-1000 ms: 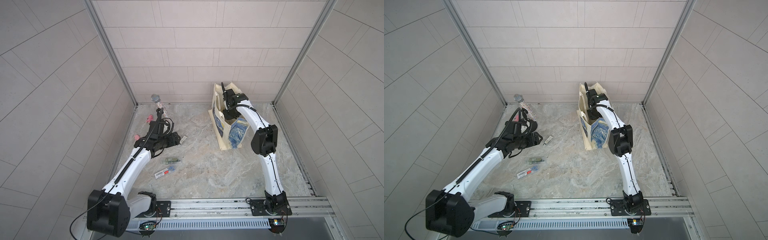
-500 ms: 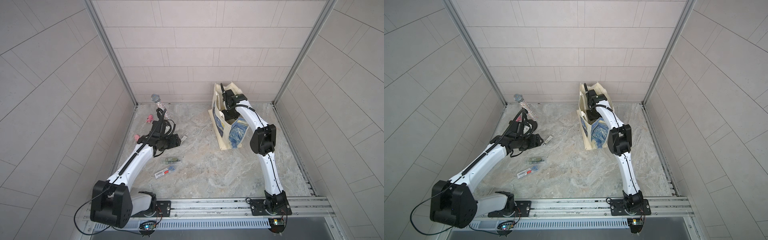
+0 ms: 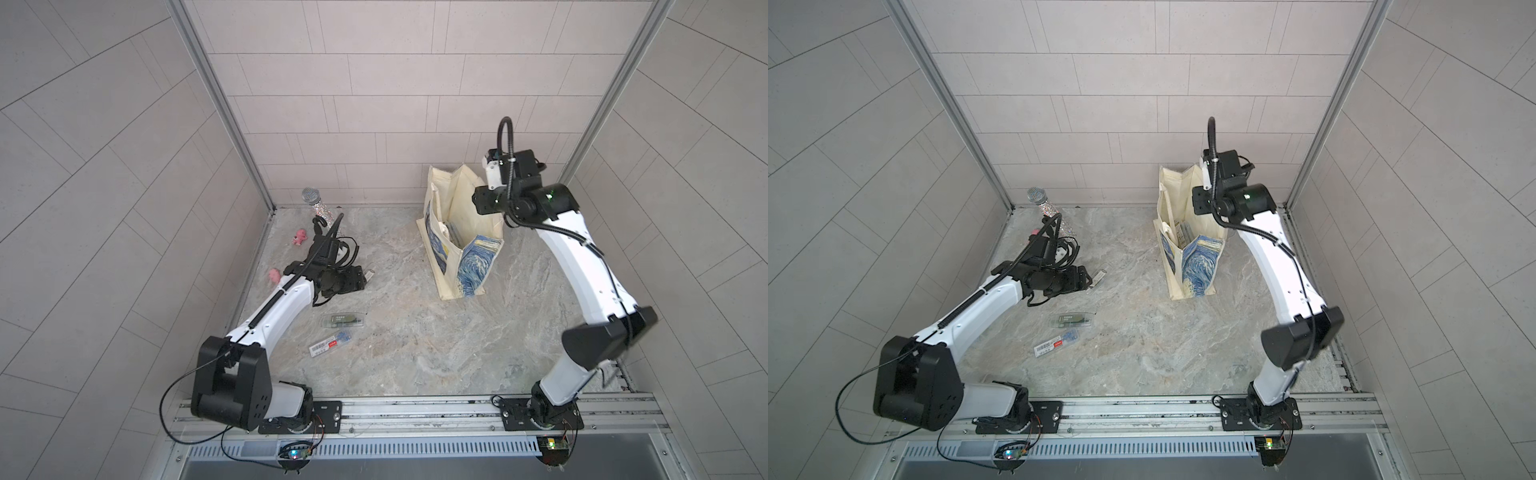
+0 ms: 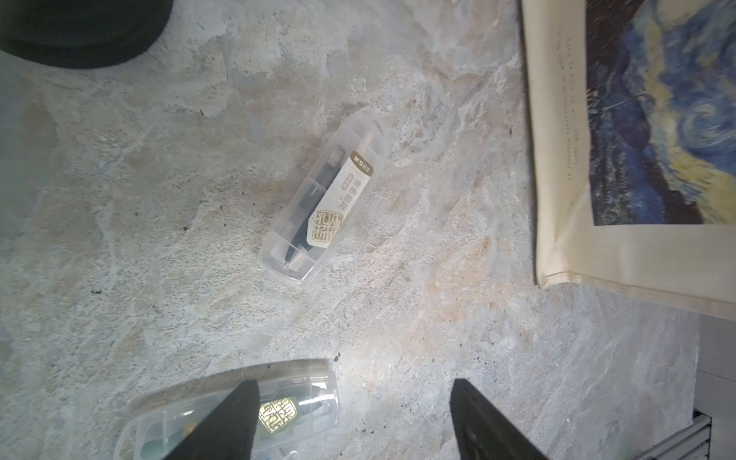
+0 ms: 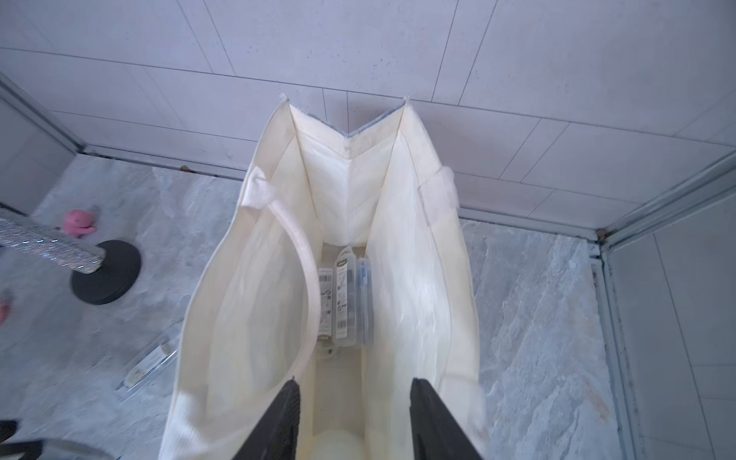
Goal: Put the compass set into the canvas bag
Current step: Place the compass set in the canvas bag, then pick up the compass set at the center of the board.
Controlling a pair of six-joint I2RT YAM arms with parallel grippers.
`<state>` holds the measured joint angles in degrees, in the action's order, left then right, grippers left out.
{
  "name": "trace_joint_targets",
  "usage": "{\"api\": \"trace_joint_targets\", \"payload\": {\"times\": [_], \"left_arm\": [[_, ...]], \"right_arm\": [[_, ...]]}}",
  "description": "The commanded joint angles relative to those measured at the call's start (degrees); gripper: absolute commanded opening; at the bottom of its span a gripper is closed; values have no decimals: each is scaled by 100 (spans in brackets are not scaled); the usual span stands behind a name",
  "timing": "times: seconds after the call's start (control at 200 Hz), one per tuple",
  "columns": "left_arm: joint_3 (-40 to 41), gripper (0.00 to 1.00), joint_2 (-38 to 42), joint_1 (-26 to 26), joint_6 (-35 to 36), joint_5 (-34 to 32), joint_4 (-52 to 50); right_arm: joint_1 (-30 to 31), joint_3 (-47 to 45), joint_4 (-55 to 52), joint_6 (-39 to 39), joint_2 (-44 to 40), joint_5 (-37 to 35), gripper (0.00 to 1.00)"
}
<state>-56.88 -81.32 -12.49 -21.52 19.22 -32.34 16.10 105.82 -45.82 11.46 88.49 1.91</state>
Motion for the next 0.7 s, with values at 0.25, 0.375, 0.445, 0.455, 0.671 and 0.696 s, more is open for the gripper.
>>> {"api": "trace_joint_targets", "payload": {"times": [0.25, 0.375, 0.445, 0.455, 0.671, 0.696], "left_arm": [[-935, 80, -1705, -450, 722, -1326, -336], [-1141, 79, -2112, -510, 1030, -1632, -462], [-1288, 78, -2327, -580, 1144, -1726, -584], [-1301, 78, -2358, -597, 1155, -1744, -595], [-1681, 72, -2872, -652, 1484, -2004, -675], [-1731, 71, -2916, -653, 1536, -2009, -687]], "right_arm": [[-28, -2470, 2105, 282, -1695, 534, 66], [-28, -2636, 2203, 351, -1671, 641, 66], [-19, -2664, 2270, 361, -1675, 660, 66], [-19, -2663, 2269, 358, -1672, 661, 66], [-19, -2749, 2297, 330, -1788, 548, 66], [-19, -2759, 2297, 330, -1795, 522, 66]]}}
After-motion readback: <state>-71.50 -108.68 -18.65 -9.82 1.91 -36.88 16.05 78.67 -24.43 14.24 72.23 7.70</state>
